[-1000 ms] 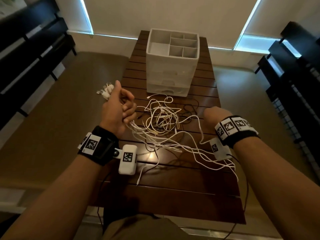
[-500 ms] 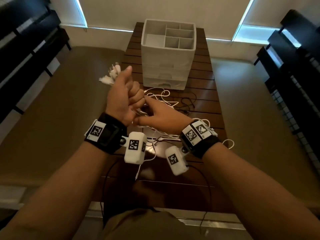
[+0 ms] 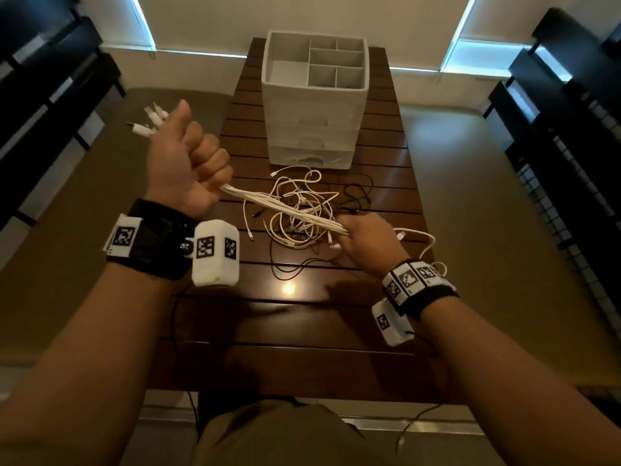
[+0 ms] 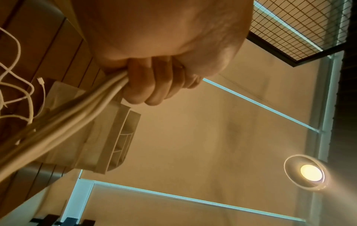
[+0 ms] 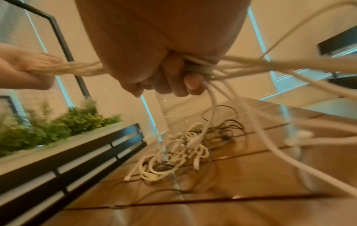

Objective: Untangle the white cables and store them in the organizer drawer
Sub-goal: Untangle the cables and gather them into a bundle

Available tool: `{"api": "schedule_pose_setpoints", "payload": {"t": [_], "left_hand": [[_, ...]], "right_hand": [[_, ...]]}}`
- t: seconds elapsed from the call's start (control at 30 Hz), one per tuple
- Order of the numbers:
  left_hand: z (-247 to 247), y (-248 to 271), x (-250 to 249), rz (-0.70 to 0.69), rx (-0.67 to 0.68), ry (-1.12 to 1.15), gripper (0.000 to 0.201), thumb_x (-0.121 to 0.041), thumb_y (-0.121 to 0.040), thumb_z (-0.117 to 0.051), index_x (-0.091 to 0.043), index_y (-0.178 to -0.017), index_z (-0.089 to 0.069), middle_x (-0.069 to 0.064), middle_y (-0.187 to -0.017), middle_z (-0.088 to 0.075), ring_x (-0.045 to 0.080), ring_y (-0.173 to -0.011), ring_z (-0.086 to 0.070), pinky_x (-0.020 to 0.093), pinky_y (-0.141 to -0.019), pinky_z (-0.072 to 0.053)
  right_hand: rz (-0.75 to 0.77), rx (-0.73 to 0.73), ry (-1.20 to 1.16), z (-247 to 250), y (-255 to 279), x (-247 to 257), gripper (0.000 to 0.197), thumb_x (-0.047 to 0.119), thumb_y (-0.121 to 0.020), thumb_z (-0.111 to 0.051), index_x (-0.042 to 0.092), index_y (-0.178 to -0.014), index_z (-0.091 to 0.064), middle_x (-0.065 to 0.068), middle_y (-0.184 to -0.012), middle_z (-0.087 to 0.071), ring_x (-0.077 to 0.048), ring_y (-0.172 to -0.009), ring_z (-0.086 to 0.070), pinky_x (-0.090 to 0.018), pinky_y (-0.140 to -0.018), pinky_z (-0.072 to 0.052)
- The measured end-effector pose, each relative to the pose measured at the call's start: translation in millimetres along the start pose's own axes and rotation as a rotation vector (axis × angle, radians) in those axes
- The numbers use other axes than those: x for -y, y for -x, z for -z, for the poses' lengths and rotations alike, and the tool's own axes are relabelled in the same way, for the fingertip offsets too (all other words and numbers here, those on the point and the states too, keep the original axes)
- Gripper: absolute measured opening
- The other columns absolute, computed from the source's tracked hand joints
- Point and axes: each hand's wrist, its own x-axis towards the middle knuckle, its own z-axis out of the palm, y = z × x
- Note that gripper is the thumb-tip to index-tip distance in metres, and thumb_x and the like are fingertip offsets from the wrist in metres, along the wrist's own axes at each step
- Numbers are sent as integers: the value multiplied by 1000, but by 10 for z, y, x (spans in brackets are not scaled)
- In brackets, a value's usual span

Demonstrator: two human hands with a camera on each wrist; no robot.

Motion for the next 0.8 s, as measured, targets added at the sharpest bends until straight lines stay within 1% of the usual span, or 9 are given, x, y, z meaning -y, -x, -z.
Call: {"api": "schedule_pose_setpoints", "payload": {"t": [0.1, 0.2, 0.27, 0.37, 0.43, 0.53, 0.67, 0.73, 0.8], "left_hand": [[82, -9, -34, -1, -72, 14, 60, -49, -110, -39, -24, -57, -22, -7, -49, -14, 11, -42, -9, 23, -35, -15], [38, -24, -17, 6, -28, -27, 61, -50, -109, -39, -24, -57, -22, -7, -48, -13, 11, -41, -8, 21, -35, -13], [4, -34, -41, -14, -26, -40, 60, -51, -109, -40, -24, -59, -21, -7, -49, -13, 11, -40, -8, 20, -35, -14], [-25, -60, -95, -44, -35, -45, 59, -51, -109, -40, -25, -60, -20, -7, -50, -13, 11, -41, -9, 22, -35, -15], [-6, -74, -156, -48, -38, -35, 60, -51, -109, -40, -24, -60, -19, -7, -49, -12, 11, -41, -9, 22, -34, -16], [66, -61, -214, -53, -52, -31, 60, -52, -109, -40, -24, -60, -20, -7, -49, -13, 10, -40, -9, 22, -34, -16], [174, -51, -177, -45, -64, -35, 61, -54, -108, -41, -24, -59, -22, -8, -49, -14, 10, -40, -11, 22, -33, -17], [209, -69, -156, -50, -66, -27, 61, -54, -108, -41, -24, -58, -23, -8, -49, -15, 10, -40, -12, 22, -33, -18], [241, -76, -176, -61, -86, -14, 61, -53, -109, -39, -24, -58, -22, -7, -50, -14, 9, -41, -11, 23, -34, -18]], "right_hand": [[-170, 103, 31, -67, 141, -297, 28, 37, -101, -58, 23, -77, -63, 0, -74, -64, -30, -79, -66, -34, -65, -42], [-358, 222, -8, -120, 232, -435, 44, 43, -102, -57, 23, -62, -52, -1, -70, -57, -24, -65, -58, -30, -55, -36], [-371, 195, -45, -107, 220, -436, 42, 31, -101, -53, 19, -61, -53, -4, -69, -56, -27, -63, -57, -30, -52, -34], [-345, 146, 0, -77, 177, -428, 41, 31, -102, -51, 20, -62, -51, -2, -68, -56, -24, -61, -55, -29, -53, -34], [-319, 146, 33, -116, 159, -473, 42, 44, -102, -53, 25, -65, -51, 0, -67, -57, -24, -63, -57, -30, -55, -37], [-379, 183, -6, -161, 193, -566, 58, 69, -97, -51, 23, -62, -56, -1, -64, -60, -23, -60, -60, -31, -55, -40], [-476, 152, -62, -164, 203, -669, 47, 53, -98, -60, 22, -62, -60, -4, -67, -63, -32, -67, -65, -35, -57, -48], [-440, 138, -162, -169, 215, -693, 36, 52, -96, -66, 24, -74, -71, -2, -72, -70, -26, -70, -68, -38, -63, -55], [-410, 138, -380, -163, 245, -691, 22, 36, -100, -68, 19, -90, -76, -4, -82, -77, -23, -78, -74, -36, -73, -60]]}}
